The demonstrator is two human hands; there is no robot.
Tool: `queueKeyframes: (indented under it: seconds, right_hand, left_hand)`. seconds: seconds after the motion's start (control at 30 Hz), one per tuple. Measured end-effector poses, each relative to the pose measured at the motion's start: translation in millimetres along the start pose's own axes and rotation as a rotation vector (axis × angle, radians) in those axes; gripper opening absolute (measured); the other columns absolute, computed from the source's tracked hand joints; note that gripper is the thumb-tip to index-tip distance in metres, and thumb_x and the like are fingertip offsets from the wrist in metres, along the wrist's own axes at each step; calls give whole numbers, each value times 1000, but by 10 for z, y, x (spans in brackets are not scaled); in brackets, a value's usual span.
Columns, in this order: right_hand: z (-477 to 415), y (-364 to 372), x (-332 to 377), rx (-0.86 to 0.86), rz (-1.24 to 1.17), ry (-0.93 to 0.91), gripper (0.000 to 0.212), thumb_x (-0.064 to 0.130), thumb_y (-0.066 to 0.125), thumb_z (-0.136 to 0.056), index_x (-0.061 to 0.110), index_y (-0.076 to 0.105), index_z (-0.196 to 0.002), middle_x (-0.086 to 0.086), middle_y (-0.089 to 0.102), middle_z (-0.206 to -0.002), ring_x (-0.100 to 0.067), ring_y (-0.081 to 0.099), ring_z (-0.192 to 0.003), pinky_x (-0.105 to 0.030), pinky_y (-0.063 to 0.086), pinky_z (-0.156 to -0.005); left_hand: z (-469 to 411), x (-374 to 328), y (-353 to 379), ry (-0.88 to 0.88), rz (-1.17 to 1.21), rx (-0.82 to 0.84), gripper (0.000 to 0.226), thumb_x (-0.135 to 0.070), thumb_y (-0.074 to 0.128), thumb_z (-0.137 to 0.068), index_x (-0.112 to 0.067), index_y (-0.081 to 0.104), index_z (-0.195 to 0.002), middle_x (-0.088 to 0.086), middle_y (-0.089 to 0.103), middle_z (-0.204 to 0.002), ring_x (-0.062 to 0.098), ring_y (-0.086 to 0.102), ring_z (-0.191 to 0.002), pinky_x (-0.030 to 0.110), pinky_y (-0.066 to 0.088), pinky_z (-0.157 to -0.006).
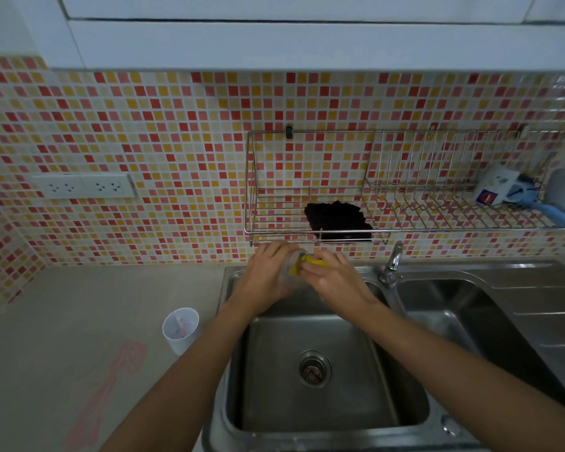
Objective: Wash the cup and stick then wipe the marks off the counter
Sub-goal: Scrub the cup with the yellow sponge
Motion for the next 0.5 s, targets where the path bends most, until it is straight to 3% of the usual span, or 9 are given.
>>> queueKeyframes:
  seconds: [0.07, 0.17, 0.27, 0.33, 0.5]
  right_hand:
    - [45, 53, 44, -12, -141, 82, 43, 0, 69, -76, 20, 68, -114, 7, 68, -111, -22, 50, -95, -35, 48, -78]
    - [56, 228, 69, 113, -374, 195, 32, 6, 58, -90, 21, 67, -117, 3, 67, -103, -17, 41, -93, -31, 46, -82]
    - [-23, 95, 68, 44, -118, 67, 43, 0, 66, -77, 23, 68, -113, 5, 68, -107, -21, 49, -93, -35, 48, -77]
    - [-22, 22, 9, -5, 6, 90, 46, 0, 69, -71, 22, 67, -112, 6, 67, -113, -22, 52, -94, -34, 44, -75]
    - [36, 250, 19, 118, -371, 235, 29, 11, 56, -93, 25, 68, -115, 2, 65, -105, -15, 39, -97, -21, 36, -83]
  left_hand:
    - [2, -14, -33, 23, -10, -31, 69, -36, 80, -69, -19, 52, -129, 0, 53, -127, 18, 47, -117, 35, 43, -98]
    - [35, -34, -33, 32, -58, -40, 68, -32, 80, -70, -18, 51, -131, 2, 53, -129, 19, 47, -117, 35, 42, -99]
    - [33, -48, -23, 40, -83, -29, 70, -28, 81, -69, -20, 50, -131, 1, 53, -129, 19, 46, -118, 34, 41, -101]
    - [-8, -47, -19, 41, -90, -17, 72, -28, 81, -68, -21, 49, -131, 1, 53, -129, 20, 47, -118, 36, 42, -100]
    - [-28, -25, 17, 10, -117, 28, 66, -33, 76, -74, -22, 49, -133, -1, 50, -133, 19, 44, -121, 35, 39, -103]
Point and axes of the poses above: each hand's wrist, its own z-axis away from the middle knuckle, its own y-axis out of the palm, x = y × z, the point moved 8 cm from there along -z, towards the middle knuckle
